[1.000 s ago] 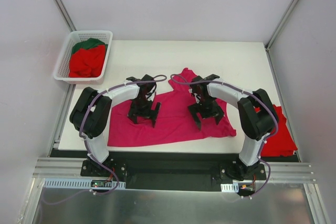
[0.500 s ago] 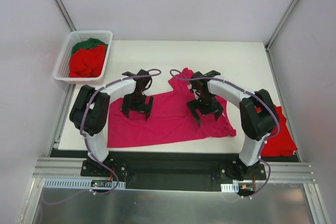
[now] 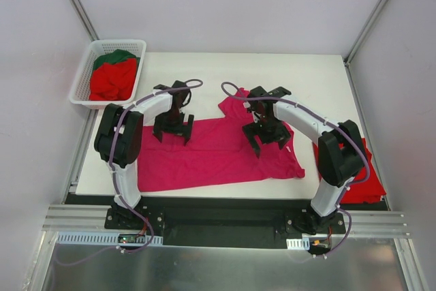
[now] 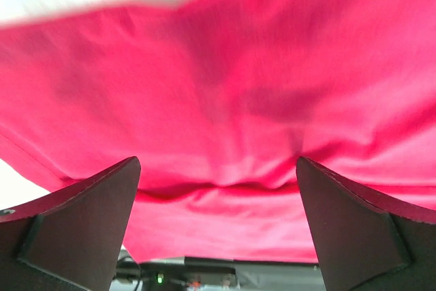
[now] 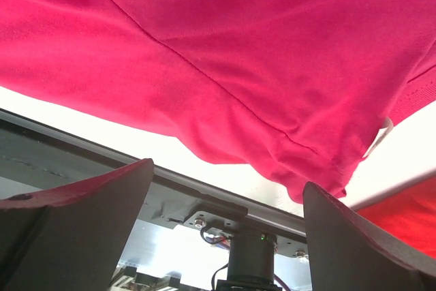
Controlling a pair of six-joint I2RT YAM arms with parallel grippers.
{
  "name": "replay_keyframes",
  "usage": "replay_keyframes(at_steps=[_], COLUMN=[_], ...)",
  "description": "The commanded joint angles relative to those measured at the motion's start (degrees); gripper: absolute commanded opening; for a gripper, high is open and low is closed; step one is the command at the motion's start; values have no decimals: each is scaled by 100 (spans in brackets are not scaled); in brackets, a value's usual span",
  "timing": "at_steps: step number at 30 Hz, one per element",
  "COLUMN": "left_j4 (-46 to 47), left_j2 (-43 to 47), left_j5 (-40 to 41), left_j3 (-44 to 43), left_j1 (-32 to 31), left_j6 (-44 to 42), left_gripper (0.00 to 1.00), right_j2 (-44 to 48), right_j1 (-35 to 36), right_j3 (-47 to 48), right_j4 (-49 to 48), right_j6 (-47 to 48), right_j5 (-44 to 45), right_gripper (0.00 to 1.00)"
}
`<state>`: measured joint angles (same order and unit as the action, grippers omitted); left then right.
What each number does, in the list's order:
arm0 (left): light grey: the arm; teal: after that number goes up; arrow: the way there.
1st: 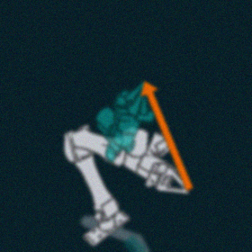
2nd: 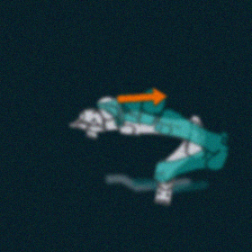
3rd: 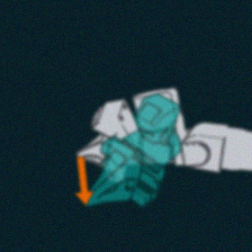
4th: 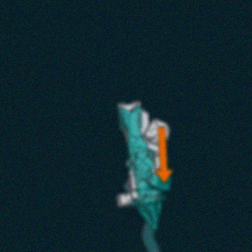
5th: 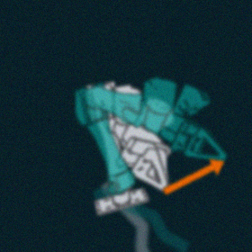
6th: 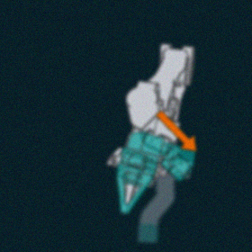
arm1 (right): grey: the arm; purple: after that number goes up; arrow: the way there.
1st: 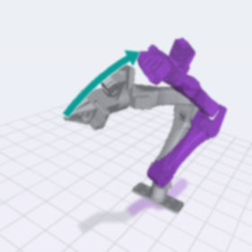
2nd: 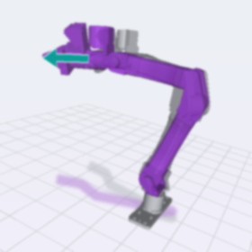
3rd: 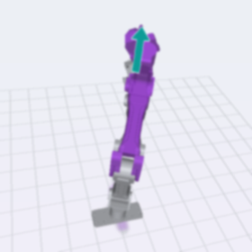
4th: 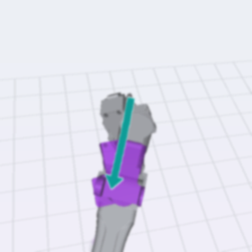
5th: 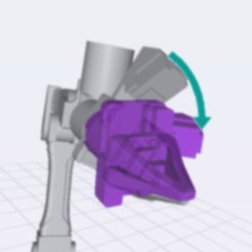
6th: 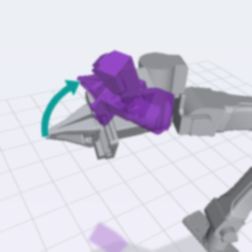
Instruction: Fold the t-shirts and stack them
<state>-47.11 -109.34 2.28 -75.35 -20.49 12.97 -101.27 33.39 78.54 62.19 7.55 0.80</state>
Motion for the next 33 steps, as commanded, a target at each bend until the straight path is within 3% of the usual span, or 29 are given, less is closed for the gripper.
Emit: replay_keyframes(at_steps=[1, 17, 25, 30, 33], left_j4=[53, 589, 580, 379, 72], left_j2=[-157, -404, -668, -186, 551], left_j5=[308, 747, 800, 721, 485], left_j3=[-260, -85, -726, -1165, -1411], left_j1=[124, 634, 678, 669, 669], left_j6=[-137, -243, -243, 3, 109], left_gripper=[99, 99, 99, 99, 99], right_j2=[187, 284, 424, 364, -56], right_j1=[19, 19, 19, 19, 1], right_j3=[214, 205, 92, 152, 328], right_j4=[197, 311, 92, -654, -998], right_j6=[1, 54, 80, 185, 273], right_j5=[-1, -27, 209, 412, 378], right_gripper=[96, 96, 96, 96, 96])
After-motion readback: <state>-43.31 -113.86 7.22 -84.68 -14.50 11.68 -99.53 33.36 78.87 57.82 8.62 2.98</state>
